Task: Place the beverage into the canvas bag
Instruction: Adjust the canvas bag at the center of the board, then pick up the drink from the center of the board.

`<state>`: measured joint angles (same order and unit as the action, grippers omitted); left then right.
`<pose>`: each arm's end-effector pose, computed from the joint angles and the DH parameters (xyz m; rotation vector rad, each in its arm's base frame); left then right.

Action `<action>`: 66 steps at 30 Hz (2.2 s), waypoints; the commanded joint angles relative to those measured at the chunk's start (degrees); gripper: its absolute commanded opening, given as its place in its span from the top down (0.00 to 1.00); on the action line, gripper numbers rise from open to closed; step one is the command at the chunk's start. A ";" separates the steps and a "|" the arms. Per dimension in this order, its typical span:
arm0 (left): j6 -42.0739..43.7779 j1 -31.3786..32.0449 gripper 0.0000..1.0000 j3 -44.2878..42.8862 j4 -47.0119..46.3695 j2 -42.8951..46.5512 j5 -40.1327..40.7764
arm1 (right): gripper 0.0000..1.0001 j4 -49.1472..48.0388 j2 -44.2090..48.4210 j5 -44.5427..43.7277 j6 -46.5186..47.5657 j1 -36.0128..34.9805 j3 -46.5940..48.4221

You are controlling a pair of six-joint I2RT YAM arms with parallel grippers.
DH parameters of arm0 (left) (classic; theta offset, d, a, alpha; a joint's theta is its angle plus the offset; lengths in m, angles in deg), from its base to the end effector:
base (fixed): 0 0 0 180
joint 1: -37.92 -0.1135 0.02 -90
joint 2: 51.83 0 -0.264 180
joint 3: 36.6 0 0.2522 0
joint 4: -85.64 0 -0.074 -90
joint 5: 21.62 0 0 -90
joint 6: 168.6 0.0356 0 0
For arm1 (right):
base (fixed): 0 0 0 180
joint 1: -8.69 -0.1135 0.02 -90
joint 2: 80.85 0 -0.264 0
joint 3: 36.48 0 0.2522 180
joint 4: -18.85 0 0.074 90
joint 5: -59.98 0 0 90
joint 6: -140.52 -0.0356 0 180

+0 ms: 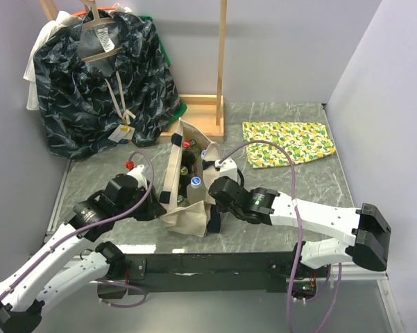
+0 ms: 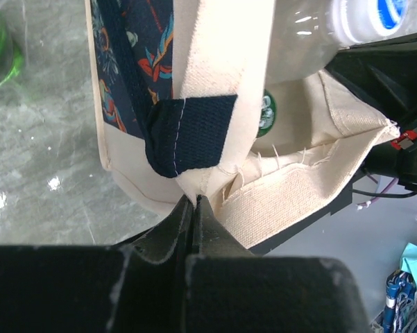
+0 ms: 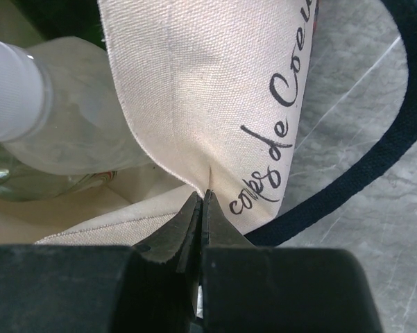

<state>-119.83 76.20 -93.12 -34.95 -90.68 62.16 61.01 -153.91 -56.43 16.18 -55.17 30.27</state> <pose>0.1046 -0.0875 0.2828 -0.0034 2.4414 -0.8011 0.1305 0.2300 0.2591 -0.3909 2.2925 0.3080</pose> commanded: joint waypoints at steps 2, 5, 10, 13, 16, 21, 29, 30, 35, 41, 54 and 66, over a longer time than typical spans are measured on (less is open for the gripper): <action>0.99 -0.05 0.99 1.10 15.60 -2.98 5.42 | 1.00 11.24 -1.65 3.74 -0.54 0.66 -5.61; -0.43 -0.05 0.99 -0.91 17.45 -6.67 6.04 | 1.00 11.41 -2.53 4.44 -0.90 1.01 -6.23; -1.22 -0.05 0.99 -2.50 17.11 -7.99 8.77 | 1.00 11.67 -4.63 4.71 -1.16 1.28 -6.24; -1.48 -0.05 0.99 -1.54 17.46 -7.65 8.77 | 1.00 12.11 -5.69 4.44 -1.42 1.28 -5.88; -1.74 -0.05 0.99 -1.62 17.89 -7.03 9.64 | 1.00 12.20 -5.69 4.09 -1.60 1.28 -5.53; -2.01 -0.05 0.99 -5.39 18.86 -6.94 11.66 | 1.00 12.47 -4.73 2.95 -1.51 1.28 -4.83; -0.78 -0.05 0.99 -11.98 20.09 -7.29 13.69 | 1.00 14.75 -2.10 0.58 -1.86 1.28 -2.28; -0.52 -0.05 0.99 -12.60 20.01 -7.38 13.78 | 1.00 15.10 -1.74 -0.21 -1.86 1.28 -1.93; 0.98 -0.05 0.99 -15.42 18.60 -6.94 12.99 | 1.00 18.52 0.63 -2.59 -1.69 1.28 2.90; 2.56 -0.05 0.99 -16.91 18.25 -7.29 13.34 | 1.00 22.39 2.30 -4.87 -0.64 1.28 11.16; 2.91 -0.05 0.89 -24.12 15.70 -8.08 16.85 | 1.00 25.30 1.43 -4.26 2.27 1.28 24.34; 3.97 -0.05 0.37 -28.69 13.50 -7.21 20.36 | 1.00 24.60 0.64 -3.56 4.02 1.28 26.64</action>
<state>-116.73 76.45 -119.07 -20.08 -98.90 78.51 84.57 -153.69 -57.61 18.23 -54.16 53.87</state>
